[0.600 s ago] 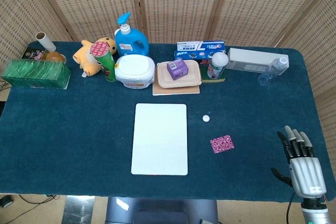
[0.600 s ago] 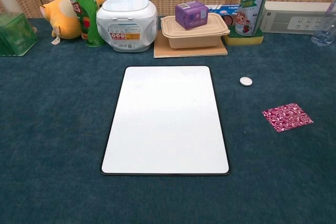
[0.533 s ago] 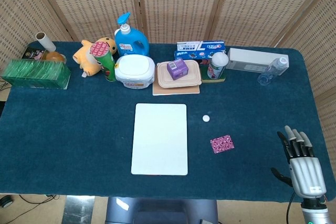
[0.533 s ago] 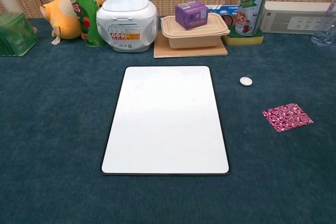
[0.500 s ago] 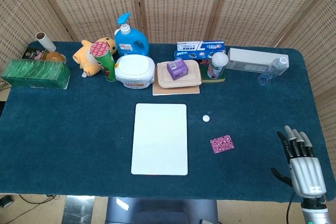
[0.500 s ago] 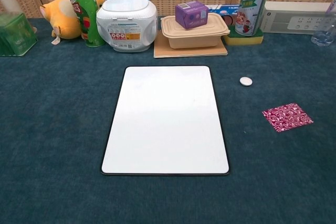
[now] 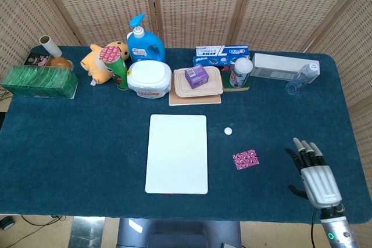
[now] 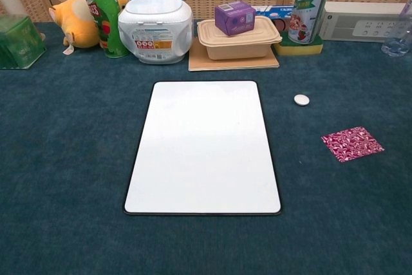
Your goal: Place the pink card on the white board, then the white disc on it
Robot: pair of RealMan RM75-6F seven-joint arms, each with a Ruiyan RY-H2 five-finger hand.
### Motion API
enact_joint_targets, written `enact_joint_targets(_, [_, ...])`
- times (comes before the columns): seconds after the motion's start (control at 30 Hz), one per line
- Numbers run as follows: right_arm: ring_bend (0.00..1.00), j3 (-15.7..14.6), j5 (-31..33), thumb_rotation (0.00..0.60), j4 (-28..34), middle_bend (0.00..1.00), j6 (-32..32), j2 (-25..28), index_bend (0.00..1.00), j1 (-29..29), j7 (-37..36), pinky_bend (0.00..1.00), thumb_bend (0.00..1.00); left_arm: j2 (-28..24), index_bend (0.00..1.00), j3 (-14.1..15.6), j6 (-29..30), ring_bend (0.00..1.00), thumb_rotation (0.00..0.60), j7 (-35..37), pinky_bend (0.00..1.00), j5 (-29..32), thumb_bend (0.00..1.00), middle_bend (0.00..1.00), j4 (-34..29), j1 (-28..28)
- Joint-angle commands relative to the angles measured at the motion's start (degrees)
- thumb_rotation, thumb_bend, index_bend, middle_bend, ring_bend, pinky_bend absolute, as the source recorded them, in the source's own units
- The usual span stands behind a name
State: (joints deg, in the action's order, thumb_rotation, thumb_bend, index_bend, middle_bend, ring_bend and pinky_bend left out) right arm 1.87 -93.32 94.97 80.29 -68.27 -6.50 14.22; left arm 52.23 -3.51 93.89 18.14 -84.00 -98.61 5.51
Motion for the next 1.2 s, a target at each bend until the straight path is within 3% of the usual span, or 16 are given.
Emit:
enact_joint_targets(0.03, [0.0, 1.0, 0.2, 0.6, -0.2, 0.0, -8.1, -0.3, 0.21, -6.1, -0.5, 0.0, 0.17, -0.3, 0.0, -0.1, -0.3, 0.0, 0.6, 0.1, 0.0, 0.2, 0.0, 0.0, -0.2, -0.2])
enact_joint_targets(0.3, [0.0, 1.9, 6.0, 0.6, 0.1, 0.0, -23.7, -0.9, 0.26, -14.7, -5.9, 0.0, 0.19, -0.7, 0.0, -0.2, -1.7, 0.0, 0.6, 0.5, 0.0, 0.8, 0.0, 0.0, -0.2, -0.8])
enact_joint_targets(0.4, [0.0, 3.3, 10.2, 0.6, -1.7, 0.0, -30.5, -2.8, 0.26, -19.0, -4.0, 0.0, 0.2, -0.9, 0.0, -0.3, -1.6, 0.0, 0.6, 1.2, 0.0, 1.2, 0.0, 0.0, 0.0, -0.6])
enact_joint_targets(0.8, [0.0, 4.8, 17.5, 0.6, -3.9, 0.0, -35.3, -6.1, 0.26, -24.2, -0.8, 0.0, 0.24, -0.8, 0.0, -0.3, -1.8, 0.0, 0.6, 0.9, 0.0, 1.3, 0.0, 0.0, 0.0, -0.7])
enact_joint_targets(1.2, [0.0, 3.3, 17.2, 0.6, -6.7, 0.0, -37.2, -7.0, 0.26, -26.4, -3.9, 0.0, 0.24, -0.7, 0.0, -0.3, -2.0, 0.0, 0.6, 0.5, 0.0, 1.2, 0.0, 0.0, -0.2, -1.0])
